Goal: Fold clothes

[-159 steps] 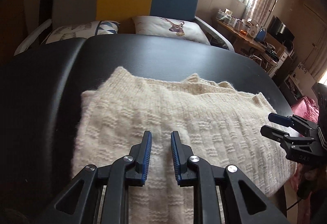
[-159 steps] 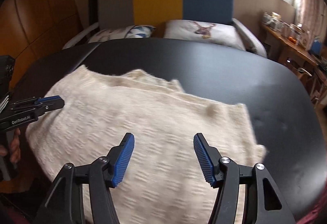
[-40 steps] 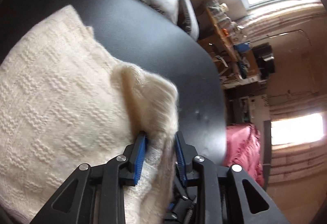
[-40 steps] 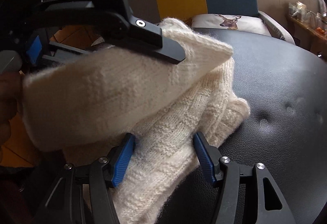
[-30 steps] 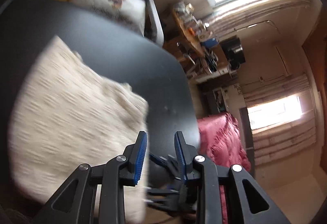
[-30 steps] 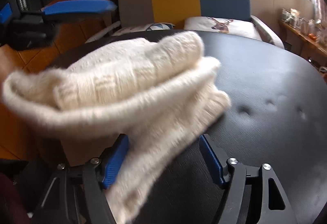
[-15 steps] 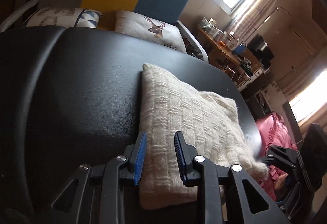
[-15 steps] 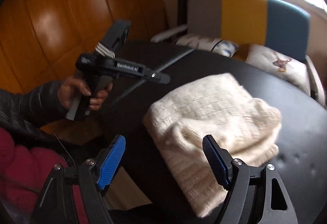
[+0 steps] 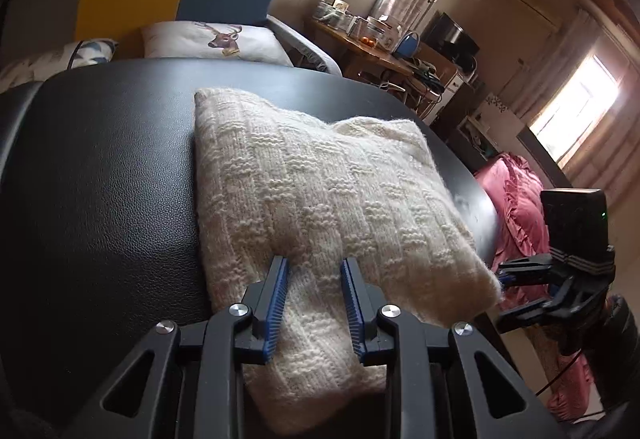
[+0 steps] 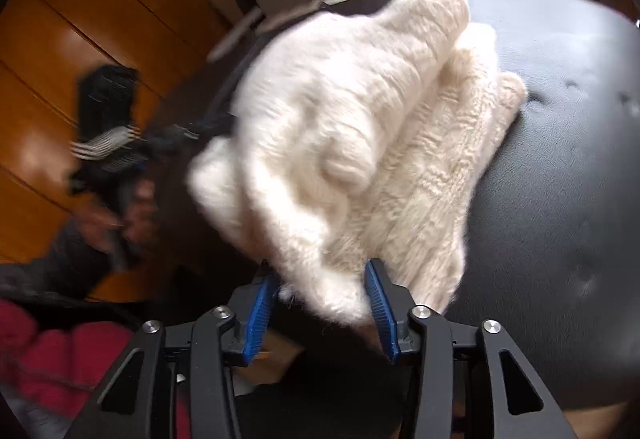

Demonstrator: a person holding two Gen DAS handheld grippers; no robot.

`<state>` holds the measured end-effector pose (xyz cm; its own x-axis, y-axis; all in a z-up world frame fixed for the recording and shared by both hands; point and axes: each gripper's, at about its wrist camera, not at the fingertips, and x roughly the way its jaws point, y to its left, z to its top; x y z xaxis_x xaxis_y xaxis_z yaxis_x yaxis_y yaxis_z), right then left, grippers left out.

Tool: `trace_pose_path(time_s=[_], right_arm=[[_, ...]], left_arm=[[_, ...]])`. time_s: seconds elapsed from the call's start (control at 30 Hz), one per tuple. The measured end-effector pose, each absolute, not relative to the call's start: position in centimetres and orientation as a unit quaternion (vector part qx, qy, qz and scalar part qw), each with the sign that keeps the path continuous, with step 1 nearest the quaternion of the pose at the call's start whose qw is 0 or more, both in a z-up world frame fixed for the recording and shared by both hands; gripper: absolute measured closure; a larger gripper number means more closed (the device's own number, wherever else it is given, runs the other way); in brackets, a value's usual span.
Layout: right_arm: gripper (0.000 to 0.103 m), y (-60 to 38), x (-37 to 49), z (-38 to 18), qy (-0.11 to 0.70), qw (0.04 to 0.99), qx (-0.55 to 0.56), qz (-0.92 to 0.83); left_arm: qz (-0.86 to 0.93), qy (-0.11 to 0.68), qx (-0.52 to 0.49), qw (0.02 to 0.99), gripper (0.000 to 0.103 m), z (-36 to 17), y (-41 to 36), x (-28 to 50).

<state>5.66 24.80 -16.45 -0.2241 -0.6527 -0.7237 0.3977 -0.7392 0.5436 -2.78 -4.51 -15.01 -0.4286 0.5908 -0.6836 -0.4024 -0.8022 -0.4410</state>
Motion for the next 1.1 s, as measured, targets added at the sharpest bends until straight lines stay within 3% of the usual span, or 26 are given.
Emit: trace_pose_path(time_s=[0.07,0.17,0.33,0.37,0.43,0.47,0.5,0.6,0.73,0.87,0.97,1.1], right_arm=[[0.026,26.5,5.9,-15.5,-0.166,0.335,0.5,-0.781],[0.017,28.7,3.4,-13.5,-0.229,0.317,0.445,-0.806],[0.017,28.5,-2.1,-14.8,-0.255,0.274,0.438,-0.817],[0.021,28.0,-2.9,-15.3,-0.256,0.274,0.44,-0.816],[0.044,26.8,-4.4,-15.9,-0.226,0.273,0.455,-0.817],[0.073,26.4,-4.9,-16.6,-0.206,0.264,0.474,-0.814],[0.081,26.0,-5.2,-17.0,-0.199,0.261,0.485,-0.811],[0.088,25.2,-5.1,-15.2,-0.153,0.249,0.472,-0.832],[0.091,26.2,-4.0,-9.1,-0.082,0.23,0.401,-0.883],[0.091,26.8,-5.2,-14.5,-0.029,0.174,0.484,-0.857],[0.091,29.6,-4.4,-17.3,-0.124,0.176,0.476,-0.852],[0.091,31.0,-3.7,-17.9,-0.165,0.184,0.459,-0.854]], left_arm=[[0.843,-0.102,-0.441,0.292,0.077,-14.7,-4.5,-2.6],[0.854,-0.084,-0.427,0.286,0.077,-14.0,-4.2,-1.9],[0.857,-0.08,-0.404,0.309,0.077,-13.4,-3.8,-0.4],[0.856,-0.083,-0.402,0.315,0.078,-13.4,-3.8,-0.2],[0.852,-0.089,-0.4,0.325,0.078,-13.6,-3.8,0.2],[0.849,-0.093,-0.4,0.332,0.078,-13.7,-3.7,0.2],[0.846,-0.095,-0.4,0.339,0.078,-13.8,-3.6,0.3],[0.832,-0.077,-0.411,0.365,0.077,-14.4,-2.8,0.7],[0.809,-0.031,-0.445,0.384,0.076,-16.2,-1.0,0.9],[0.795,-0.001,-0.457,0.398,0.076,-16.0,-0.1,1.0],[0.793,-0.028,-0.445,0.414,0.076,-14.5,0.0,0.5],[0.79,-0.06,-0.429,0.434,0.078,-12.6,0.5,-0.2]])
